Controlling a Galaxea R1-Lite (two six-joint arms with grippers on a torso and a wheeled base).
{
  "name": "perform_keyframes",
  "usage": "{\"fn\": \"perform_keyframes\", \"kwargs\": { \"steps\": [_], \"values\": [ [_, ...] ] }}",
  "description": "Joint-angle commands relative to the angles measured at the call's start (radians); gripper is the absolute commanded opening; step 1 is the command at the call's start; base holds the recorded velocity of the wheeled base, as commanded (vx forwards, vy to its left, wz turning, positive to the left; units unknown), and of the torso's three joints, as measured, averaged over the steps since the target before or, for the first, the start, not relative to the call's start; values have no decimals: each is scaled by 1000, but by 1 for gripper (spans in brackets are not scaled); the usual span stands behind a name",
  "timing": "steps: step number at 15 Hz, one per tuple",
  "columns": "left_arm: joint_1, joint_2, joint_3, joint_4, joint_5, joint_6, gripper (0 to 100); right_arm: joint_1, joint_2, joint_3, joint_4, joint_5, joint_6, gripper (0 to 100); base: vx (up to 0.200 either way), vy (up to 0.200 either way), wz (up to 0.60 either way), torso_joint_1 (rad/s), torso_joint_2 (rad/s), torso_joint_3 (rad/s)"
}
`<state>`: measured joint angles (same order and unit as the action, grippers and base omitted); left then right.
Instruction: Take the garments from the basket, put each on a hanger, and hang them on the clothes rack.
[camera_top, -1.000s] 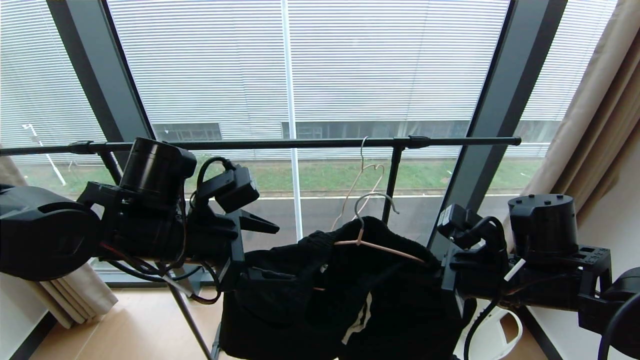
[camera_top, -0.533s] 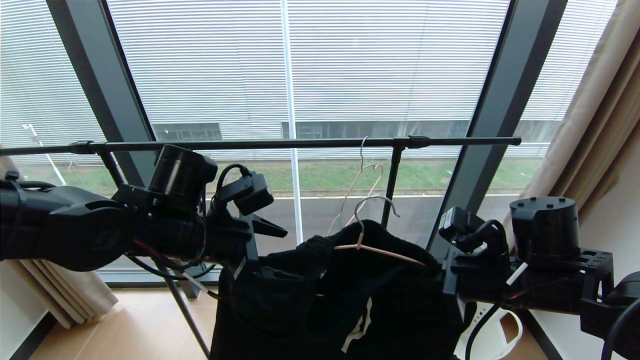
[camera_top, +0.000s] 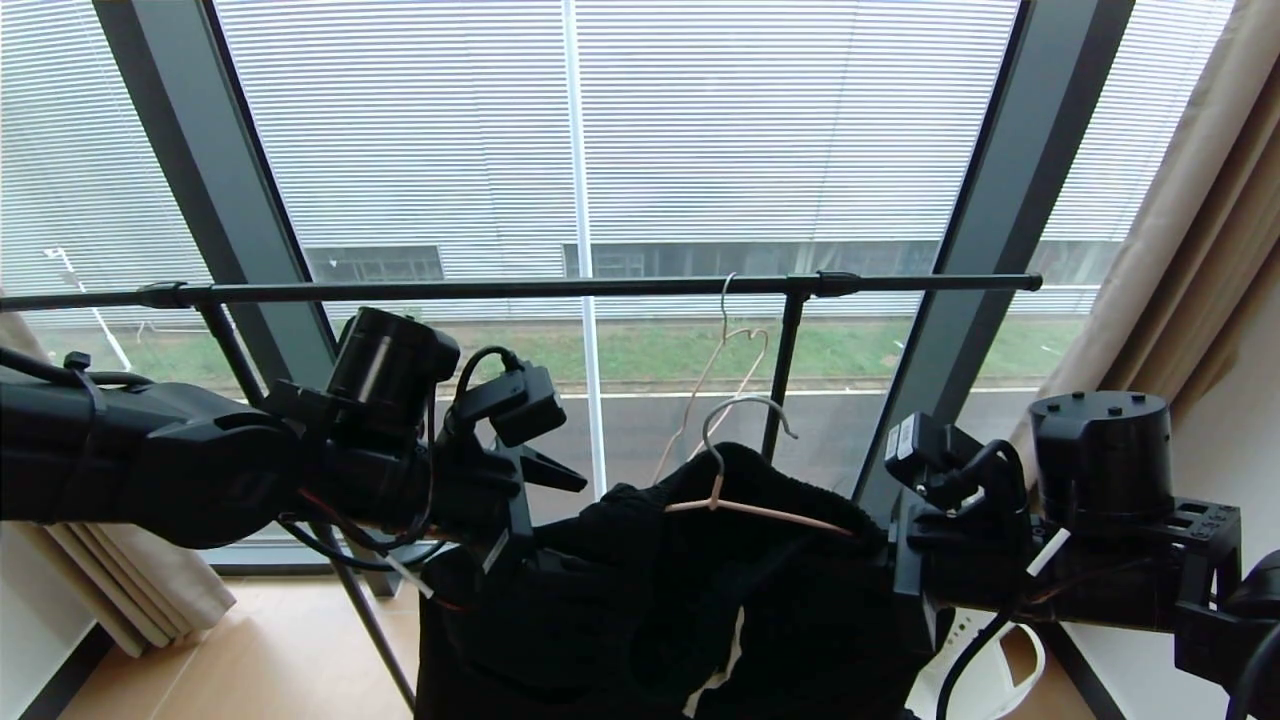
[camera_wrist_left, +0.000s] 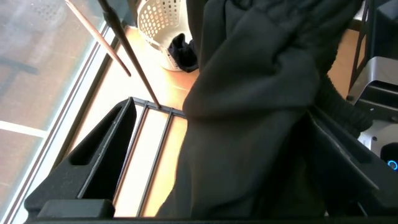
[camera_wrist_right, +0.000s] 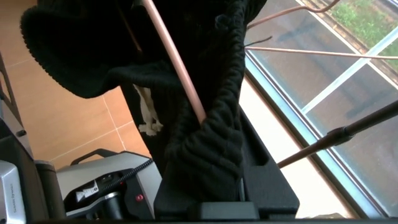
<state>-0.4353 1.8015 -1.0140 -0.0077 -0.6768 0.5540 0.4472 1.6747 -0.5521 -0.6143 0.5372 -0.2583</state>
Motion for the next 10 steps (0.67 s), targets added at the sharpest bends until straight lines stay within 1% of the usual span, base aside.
{"fn": "perform_keyframes", "kwargs": {
  "steps": [1,3,4,10],
  "values": [
    [-2,4,2,0,0,0,100,7,-7,4,-10,1,-1,0,0,0,0,0,0,0],
    [-2,2,9,0,0,-2,100,7,-4,17,-42,1,1,0,0,0,0,0,0,0],
    [-2,1,15,0,0,0,0,7,0,23,-59,1,1,0,0,0,0,0,0,0],
    [-5,-21,38,-2,0,1,0,7,11,23,-64,1,2,0,0,0,0,0,0,0]
  ]
}}
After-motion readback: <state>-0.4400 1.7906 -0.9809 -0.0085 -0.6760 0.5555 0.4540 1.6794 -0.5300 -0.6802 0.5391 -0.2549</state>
